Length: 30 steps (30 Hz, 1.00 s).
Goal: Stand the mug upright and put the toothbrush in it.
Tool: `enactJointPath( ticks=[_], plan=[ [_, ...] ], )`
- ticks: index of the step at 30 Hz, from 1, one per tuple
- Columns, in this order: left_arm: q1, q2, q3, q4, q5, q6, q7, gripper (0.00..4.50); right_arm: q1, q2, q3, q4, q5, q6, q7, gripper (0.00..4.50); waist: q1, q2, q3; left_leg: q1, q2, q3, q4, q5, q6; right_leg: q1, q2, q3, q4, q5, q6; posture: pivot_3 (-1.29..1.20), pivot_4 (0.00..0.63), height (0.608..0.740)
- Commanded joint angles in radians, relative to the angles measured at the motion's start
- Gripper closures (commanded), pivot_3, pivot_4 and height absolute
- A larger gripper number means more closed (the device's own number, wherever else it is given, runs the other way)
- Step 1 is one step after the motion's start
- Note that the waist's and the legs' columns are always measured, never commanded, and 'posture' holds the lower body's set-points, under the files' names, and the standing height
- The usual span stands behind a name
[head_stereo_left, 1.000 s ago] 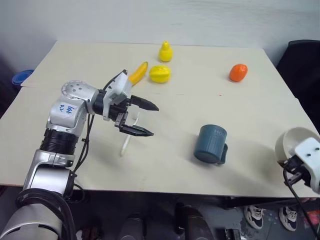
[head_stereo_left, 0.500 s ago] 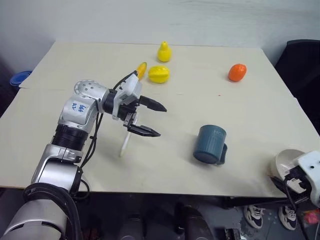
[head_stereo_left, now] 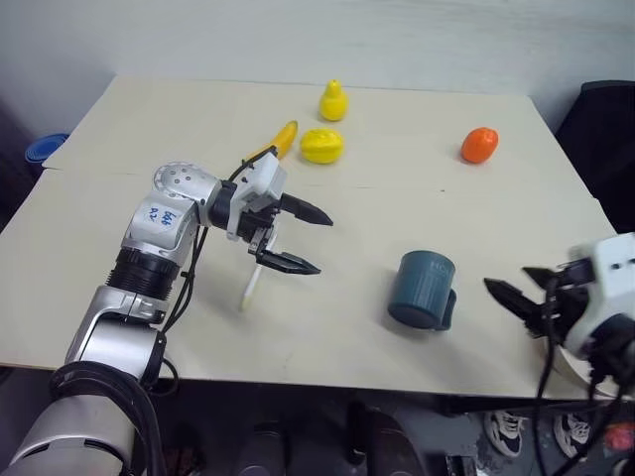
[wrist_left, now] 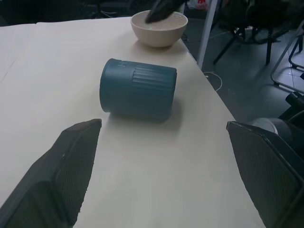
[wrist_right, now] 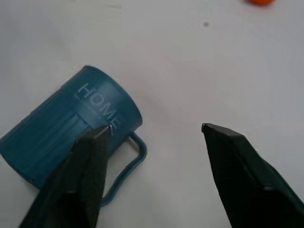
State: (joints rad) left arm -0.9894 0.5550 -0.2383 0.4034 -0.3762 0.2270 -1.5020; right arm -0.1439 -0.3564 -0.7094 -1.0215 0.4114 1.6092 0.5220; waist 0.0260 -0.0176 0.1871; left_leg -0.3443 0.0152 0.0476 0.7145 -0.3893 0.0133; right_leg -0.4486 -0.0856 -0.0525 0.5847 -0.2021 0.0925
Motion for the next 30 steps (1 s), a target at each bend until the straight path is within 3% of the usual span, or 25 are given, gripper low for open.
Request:
enactJointPath(
  ticks=[1, 7, 16, 22, 29, 30],
  plan=[
    [-0.021, 0.003, 0.011, 0.005, 0.016, -0.035, -0.064, 0.00, 0.000, 0.170, -0.014, -0.009, -0.004, 0.005, -0.118, 1.22, -0.002, 0.001, 0.000, 0.000, -0.001, 0.001, 0.000, 0.000, 0.000, -0.001, 0.000, 0.001, 0.000, 0.001, 0.001, 0.00, 0.150, 0.740],
    [-0.008, 0.017, 0.021, -0.010, 0.017, -0.028, -0.062, 0.00, -0.048, 0.263, -0.041, 0.056, 0.056, 0.005, -0.191, 1.22, -0.008, 0.001, 0.000, 0.002, -0.001, -0.001, 0.002, -0.001, 0.003, 0.001, -0.001, 0.005, 0.000, 0.002, 0.004, 0.00, 0.150, 0.740],
    [-0.004, 0.028, 0.026, -0.044, 0.011, -0.011, -0.054, 0.00, -0.061, 0.261, 0.023, 0.178, 0.110, 0.005, -0.293, 1.22, -0.010, 0.002, 0.001, 0.003, 0.001, -0.002, -0.001, -0.001, 0.002, 0.000, 0.001, 0.004, 0.001, 0.001, 0.001, 0.00, 0.150, 0.740],
    [-0.003, 0.031, 0.028, -0.043, 0.013, -0.011, -0.053, 0.00, -0.061, 0.219, 0.100, 0.237, 0.126, 0.005, -0.317, 1.22, -0.019, 0.002, 0.001, 0.003, 0.001, -0.002, -0.001, -0.001, 0.003, 0.000, 0.001, 0.004, 0.000, 0.001, 0.001, 0.00, 0.150, 0.740],
    [-0.013, -0.003, 0.015, -0.046, 0.023, -0.029, -0.040, 0.00, -0.052, 0.074, 0.245, 0.313, 0.083, -0.020, -0.308, 1.22, -0.027, 0.002, 0.001, 0.003, 0.001, -0.002, -0.001, -0.001, 0.003, 0.000, 0.001, 0.004, 0.000, 0.001, 0.001, 0.00, 0.150, 0.740],
    [-0.014, -0.005, 0.016, -0.048, 0.022, -0.027, -0.040, 0.00, -0.044, 0.048, 0.271, 0.322, 0.080, -0.040, -0.300, 1.60, -0.027, 0.002, 0.001, 0.003, 0.001, -0.002, -0.001, -0.001, 0.003, 0.000, 0.001, 0.004, -0.001, 0.001, 0.001, 0.00, 0.150, 0.740]
  ],
)
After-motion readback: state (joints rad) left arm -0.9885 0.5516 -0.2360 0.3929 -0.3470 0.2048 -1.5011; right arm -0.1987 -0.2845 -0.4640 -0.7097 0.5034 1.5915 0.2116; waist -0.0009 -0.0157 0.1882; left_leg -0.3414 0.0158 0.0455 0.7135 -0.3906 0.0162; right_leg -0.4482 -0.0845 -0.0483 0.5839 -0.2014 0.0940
